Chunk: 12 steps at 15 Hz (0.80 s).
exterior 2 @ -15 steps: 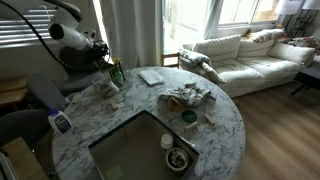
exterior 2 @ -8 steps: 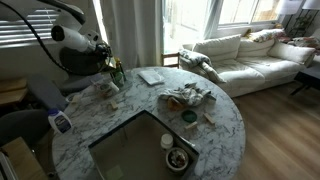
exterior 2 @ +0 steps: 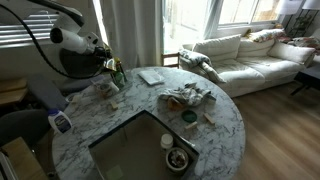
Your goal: Put the yellow book in the clear container on the left
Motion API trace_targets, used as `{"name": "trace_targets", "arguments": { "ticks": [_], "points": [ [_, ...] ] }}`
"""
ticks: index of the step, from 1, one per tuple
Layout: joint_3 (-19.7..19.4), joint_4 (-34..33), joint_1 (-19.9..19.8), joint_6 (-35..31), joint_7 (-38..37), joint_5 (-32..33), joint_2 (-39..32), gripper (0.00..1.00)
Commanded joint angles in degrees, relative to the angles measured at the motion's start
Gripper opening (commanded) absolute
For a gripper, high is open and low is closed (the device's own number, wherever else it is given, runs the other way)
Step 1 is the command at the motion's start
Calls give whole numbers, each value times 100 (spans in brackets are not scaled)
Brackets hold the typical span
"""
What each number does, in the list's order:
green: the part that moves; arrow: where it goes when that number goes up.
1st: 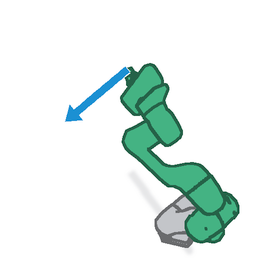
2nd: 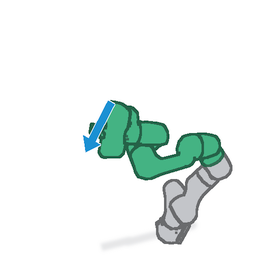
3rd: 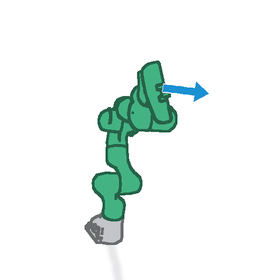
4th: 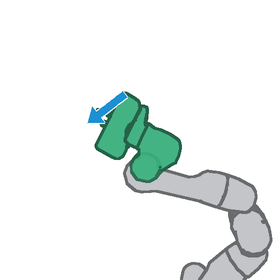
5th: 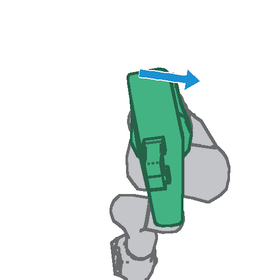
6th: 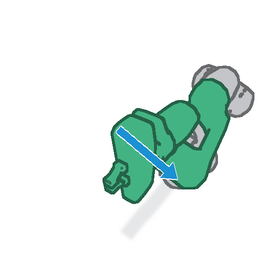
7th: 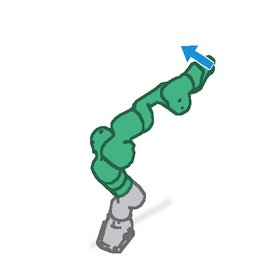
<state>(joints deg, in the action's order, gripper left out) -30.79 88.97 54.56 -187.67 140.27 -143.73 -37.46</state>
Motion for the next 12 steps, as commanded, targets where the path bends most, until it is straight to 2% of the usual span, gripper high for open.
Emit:
{"name": "trace_targets", "arguments": {
  "ticks": [1,7,12],
  "points": [
    [-396,114,442,183,-565,0,-192,0],
    [-862,333,877,386,-1004,0,-468,0],
    [-1638,568,1312,1346,-1599,1,-709,0]
  ]
}}
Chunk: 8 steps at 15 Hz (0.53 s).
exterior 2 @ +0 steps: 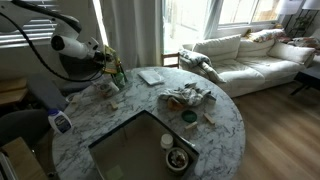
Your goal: Put the yellow book in the clear container on the left
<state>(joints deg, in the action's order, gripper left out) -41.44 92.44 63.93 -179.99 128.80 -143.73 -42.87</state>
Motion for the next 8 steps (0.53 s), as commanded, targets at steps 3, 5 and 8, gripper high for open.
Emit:
{"name": "trace_targets", "arguments": {
  "ticks": [3,5,8],
  "points": [
    [-1014,380,598,1106,-763,0,-285,0],
    [-1150,545,694,1365,-903,1,-296,0],
    [-1277,762,820,1612,-1003,1,-329,0]
  ]
}}
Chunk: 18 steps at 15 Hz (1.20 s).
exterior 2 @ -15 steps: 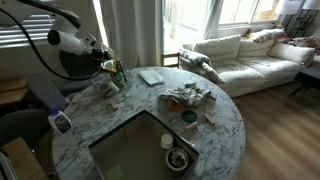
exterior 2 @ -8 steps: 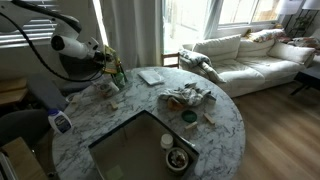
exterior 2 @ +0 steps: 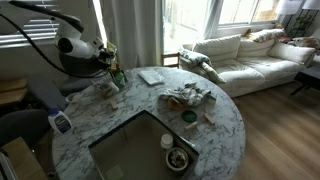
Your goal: Put the yellow book in the clear container on the left
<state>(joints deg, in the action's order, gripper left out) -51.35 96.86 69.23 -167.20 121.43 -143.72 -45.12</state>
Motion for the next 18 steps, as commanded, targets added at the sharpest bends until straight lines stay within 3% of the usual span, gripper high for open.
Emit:
{"name": "trace_targets", "arguments": {
  "ticks": [1,6,8,10,12,13,14,18],
  "points": [
    [-339,360,332,404,-335,0,-143,0],
    [-539,530,512,648,-706,0,-269,1],
    [-608,616,577,736,-772,0,-293,9],
    [-595,725,605,765,-732,0,-277,9],
    [-630,791,654,802,-761,1,-277,19],
    [-641,813,671,814,-776,1,-276,30],
    [-663,820,691,818,-815,1,-284,36],
    [-649,925,748,852,-897,1,-242,41]
  ]
}}
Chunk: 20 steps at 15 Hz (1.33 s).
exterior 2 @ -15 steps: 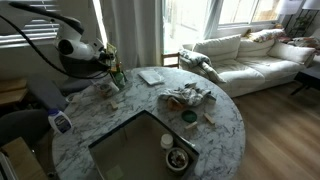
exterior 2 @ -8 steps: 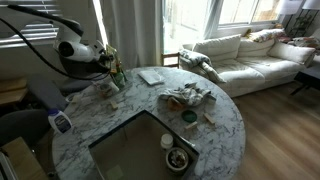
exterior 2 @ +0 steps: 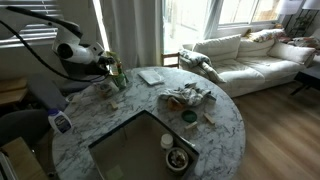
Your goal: Put the yellow book in the clear container on the left
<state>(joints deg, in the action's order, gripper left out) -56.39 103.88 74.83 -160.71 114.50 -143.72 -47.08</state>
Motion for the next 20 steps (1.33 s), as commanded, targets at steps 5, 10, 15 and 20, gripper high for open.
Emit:
{"name": "trace_targets", "arguments": {
  "ticks": [5,10,15,20],
  "points": [
    [-128,319,233,220,-289,0,2,78],
    [-121,398,228,124,-530,0,-27,54],
    [164,494,73,-52,-323,38,352,99],
    [445,487,-30,-425,-569,481,912,100]
  ]
}}
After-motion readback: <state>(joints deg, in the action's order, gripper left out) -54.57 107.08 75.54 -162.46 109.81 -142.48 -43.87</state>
